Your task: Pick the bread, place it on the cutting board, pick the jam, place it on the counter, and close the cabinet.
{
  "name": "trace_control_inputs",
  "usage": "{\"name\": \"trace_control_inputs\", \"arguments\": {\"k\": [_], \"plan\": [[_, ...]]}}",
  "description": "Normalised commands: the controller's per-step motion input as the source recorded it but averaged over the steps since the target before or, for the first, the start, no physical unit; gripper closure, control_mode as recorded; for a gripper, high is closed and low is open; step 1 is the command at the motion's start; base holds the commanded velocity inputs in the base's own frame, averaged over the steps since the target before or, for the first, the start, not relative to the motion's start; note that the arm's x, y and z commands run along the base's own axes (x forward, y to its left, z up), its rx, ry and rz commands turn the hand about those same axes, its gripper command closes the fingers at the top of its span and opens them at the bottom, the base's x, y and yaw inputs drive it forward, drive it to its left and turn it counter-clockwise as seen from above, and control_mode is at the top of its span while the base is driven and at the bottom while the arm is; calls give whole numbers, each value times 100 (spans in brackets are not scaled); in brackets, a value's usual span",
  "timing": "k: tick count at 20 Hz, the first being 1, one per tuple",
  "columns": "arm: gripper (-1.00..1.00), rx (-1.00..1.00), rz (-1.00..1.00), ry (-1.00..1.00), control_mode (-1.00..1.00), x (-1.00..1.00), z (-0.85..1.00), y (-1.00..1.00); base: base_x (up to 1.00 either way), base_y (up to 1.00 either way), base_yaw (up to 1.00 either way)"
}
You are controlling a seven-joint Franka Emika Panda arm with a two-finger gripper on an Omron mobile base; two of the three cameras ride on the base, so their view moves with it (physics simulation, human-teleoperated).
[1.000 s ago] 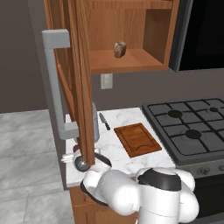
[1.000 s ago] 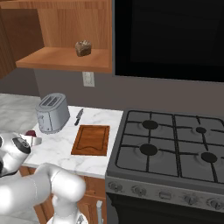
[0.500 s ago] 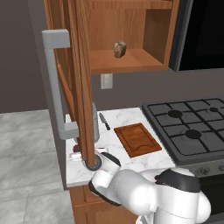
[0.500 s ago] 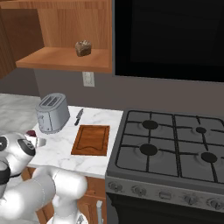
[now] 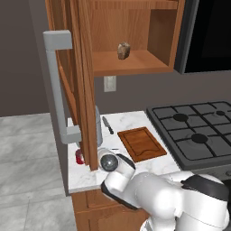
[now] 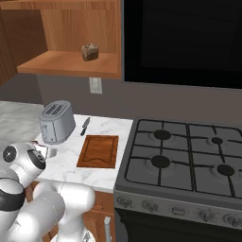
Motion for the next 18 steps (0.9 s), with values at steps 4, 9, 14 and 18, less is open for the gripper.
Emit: {"name": "trace_control_inputs", "arguments": {"k": [4, 9, 14, 18], "plan": [[-100, 1, 0, 0, -100, 0, 30, -22, 0, 0, 0], [-100, 1, 0, 0, -100, 0, 32, -23, 0, 0, 0], [-100, 0, 0, 0, -100, 0, 23, -19, 0, 0, 0], [-100, 0, 0, 0, -100, 0, 15, -22, 0, 0, 0]]}}
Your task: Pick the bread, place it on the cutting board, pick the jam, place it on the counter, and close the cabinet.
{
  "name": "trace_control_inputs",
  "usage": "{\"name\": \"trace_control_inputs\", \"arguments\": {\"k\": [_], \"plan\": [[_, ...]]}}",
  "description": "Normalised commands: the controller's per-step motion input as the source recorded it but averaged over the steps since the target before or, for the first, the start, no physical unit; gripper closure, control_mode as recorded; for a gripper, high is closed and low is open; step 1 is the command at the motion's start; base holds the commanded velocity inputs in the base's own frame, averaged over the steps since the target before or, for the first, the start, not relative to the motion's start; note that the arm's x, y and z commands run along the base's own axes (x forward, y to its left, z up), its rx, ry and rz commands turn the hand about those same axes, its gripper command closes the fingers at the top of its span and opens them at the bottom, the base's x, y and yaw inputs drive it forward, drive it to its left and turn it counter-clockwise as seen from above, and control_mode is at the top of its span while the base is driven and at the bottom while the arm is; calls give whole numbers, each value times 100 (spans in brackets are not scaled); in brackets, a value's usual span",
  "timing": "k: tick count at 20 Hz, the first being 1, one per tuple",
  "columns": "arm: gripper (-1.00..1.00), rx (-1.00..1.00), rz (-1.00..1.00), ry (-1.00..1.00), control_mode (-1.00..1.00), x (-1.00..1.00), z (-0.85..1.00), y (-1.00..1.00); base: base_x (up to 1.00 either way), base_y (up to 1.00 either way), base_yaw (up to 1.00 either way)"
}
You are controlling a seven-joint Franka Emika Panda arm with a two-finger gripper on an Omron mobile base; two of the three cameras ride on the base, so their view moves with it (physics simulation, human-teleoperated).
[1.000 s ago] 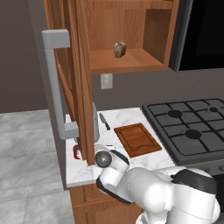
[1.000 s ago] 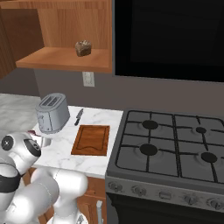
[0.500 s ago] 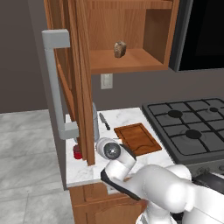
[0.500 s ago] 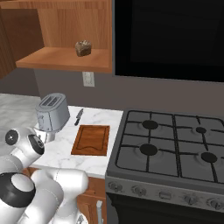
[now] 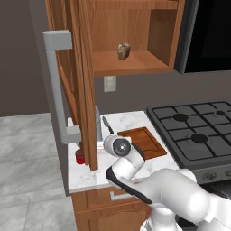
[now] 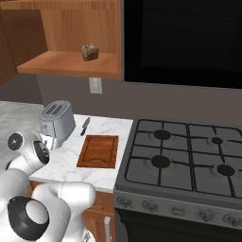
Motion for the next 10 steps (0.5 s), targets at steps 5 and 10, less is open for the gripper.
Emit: {"name": "trace_control_inputs", "arguments": {"k": [5, 10], "plan": [[-100, 0, 0, 0, -100, -4, 23, -25, 0, 0, 0], [-100, 0, 0, 0, -100, -3, 13, -15, 0, 0, 0]]}}
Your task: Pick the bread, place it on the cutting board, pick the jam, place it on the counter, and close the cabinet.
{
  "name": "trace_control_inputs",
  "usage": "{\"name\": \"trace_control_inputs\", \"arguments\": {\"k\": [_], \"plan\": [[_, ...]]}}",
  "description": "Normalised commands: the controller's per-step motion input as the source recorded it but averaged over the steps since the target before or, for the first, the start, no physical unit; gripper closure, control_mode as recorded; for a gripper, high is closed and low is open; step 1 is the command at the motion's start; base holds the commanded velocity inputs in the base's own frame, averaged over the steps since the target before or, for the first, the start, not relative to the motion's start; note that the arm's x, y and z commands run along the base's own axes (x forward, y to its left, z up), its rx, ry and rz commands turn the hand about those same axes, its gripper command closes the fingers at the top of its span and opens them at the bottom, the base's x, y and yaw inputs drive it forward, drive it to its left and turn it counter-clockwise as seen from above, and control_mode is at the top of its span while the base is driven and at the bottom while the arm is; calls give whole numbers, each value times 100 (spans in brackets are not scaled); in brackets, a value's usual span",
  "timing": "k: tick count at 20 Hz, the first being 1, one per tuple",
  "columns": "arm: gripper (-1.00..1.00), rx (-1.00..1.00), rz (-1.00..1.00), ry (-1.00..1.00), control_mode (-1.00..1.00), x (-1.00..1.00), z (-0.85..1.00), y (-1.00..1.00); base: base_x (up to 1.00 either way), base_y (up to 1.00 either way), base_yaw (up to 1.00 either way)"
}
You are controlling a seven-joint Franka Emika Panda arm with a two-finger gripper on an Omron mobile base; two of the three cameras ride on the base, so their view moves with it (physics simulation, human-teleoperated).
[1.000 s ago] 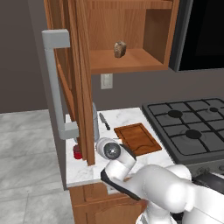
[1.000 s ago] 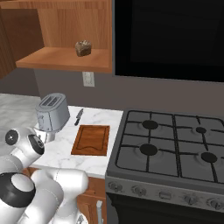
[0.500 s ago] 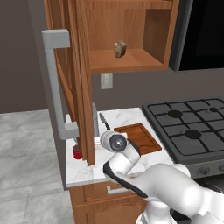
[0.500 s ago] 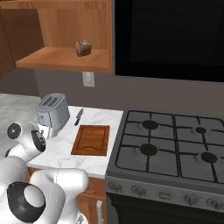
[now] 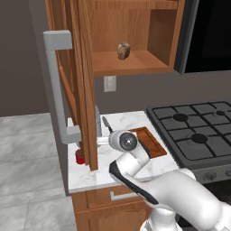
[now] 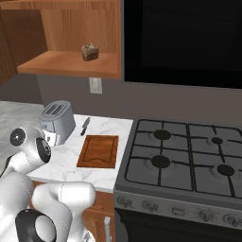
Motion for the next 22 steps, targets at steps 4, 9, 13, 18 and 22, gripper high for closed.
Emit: {"name": "trace_control_inputs", "arguments": {"k": [4, 9, 13, 18, 22], "plan": [[-100, 0, 0, 0, -100, -3, 19, -21, 0, 0, 0], [-100, 0, 0, 0, -100, 0, 35, -26, 0, 0, 0], [-100, 0, 0, 0, -100, -11, 34, -32, 0, 0, 0], [-100, 0, 0, 0, -100, -8, 25, -29, 0, 0, 0], [-100, 0, 0, 0, -100, -14, 12, -31, 0, 0, 0]]}}
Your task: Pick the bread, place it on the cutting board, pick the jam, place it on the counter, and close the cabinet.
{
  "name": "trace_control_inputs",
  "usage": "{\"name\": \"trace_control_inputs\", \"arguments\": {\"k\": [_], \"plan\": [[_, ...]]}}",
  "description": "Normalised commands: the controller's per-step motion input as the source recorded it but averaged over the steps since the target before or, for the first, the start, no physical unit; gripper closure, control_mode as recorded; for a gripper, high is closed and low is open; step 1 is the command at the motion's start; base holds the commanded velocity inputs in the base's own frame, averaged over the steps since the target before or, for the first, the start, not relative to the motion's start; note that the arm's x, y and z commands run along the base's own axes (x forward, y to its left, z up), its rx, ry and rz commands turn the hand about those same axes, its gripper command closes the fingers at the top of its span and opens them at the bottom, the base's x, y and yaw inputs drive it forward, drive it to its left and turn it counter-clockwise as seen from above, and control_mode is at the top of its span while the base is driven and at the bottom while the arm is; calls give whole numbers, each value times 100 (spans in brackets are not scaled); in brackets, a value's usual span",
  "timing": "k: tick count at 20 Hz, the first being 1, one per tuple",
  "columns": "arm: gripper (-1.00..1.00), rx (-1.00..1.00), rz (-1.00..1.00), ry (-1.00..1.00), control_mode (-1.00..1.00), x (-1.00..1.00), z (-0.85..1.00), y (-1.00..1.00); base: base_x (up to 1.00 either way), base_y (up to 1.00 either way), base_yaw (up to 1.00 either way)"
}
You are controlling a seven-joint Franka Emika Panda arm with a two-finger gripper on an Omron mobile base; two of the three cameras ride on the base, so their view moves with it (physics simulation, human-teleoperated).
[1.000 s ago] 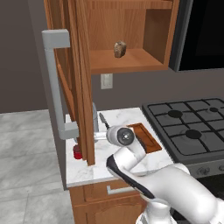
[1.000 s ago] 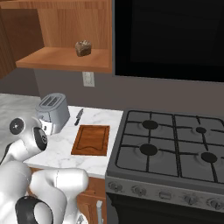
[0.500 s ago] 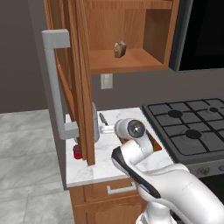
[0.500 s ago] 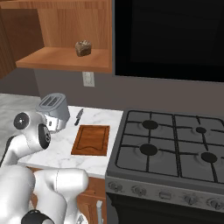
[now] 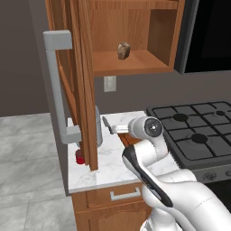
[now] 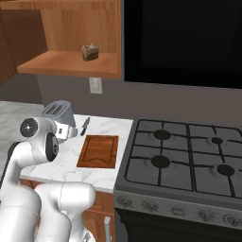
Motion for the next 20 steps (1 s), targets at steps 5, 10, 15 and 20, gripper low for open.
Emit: {"name": "trace_control_inputs", "arguments": {"k": [5, 10, 15, 20], "plan": [[-100, 0, 0, 0, -100, -27, 16, -23, 0, 0, 0], [-100, 0, 0, 0, -100, -31, 31, -2, 0, 0, 0], [-100, 0, -4, 1, -100, -30, 41, 0, 0, 0, 0], [-100, 0, -9, 3, -100, -27, 45, 0, 0, 0, 0]]}}
